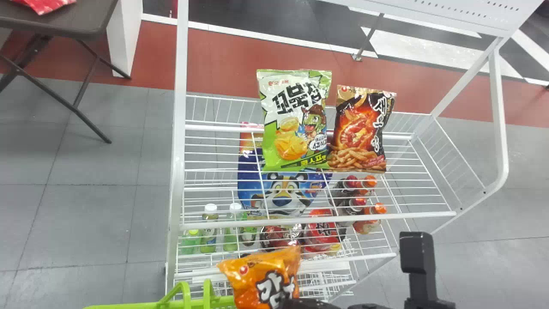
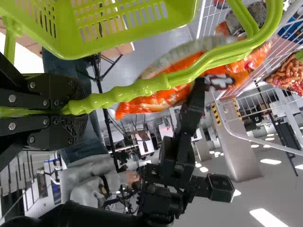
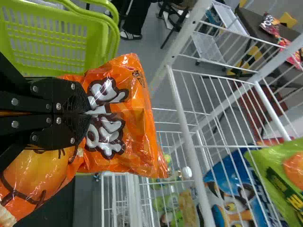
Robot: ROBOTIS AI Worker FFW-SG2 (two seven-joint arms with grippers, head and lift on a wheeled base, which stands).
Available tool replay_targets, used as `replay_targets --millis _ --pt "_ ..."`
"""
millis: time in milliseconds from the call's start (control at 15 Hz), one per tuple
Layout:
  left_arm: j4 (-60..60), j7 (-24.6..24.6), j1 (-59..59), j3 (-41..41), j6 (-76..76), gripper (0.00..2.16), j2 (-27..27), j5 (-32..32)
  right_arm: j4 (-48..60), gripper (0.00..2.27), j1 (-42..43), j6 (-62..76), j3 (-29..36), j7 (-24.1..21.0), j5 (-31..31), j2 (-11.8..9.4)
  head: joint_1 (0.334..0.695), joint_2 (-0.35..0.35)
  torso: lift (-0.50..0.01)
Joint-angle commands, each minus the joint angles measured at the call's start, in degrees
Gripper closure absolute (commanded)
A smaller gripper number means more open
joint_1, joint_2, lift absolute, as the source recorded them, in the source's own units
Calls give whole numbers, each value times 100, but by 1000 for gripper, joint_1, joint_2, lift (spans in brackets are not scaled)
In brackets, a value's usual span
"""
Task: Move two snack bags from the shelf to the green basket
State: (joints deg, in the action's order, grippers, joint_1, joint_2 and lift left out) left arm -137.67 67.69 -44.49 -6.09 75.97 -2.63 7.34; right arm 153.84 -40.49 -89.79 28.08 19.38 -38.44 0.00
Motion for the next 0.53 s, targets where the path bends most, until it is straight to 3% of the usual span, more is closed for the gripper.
replay_targets --millis 0,467 --pt "-5 -19 36 -85 28 2128 8 -84 -39 2250 -38 -29 -162 22 -67 -18 695 -350 -15" --pt "-23 -90 89 -209 81 2128 8 -145 -540 2250 -249 -29 -1182 -294 241 -343 695 -350 -15"
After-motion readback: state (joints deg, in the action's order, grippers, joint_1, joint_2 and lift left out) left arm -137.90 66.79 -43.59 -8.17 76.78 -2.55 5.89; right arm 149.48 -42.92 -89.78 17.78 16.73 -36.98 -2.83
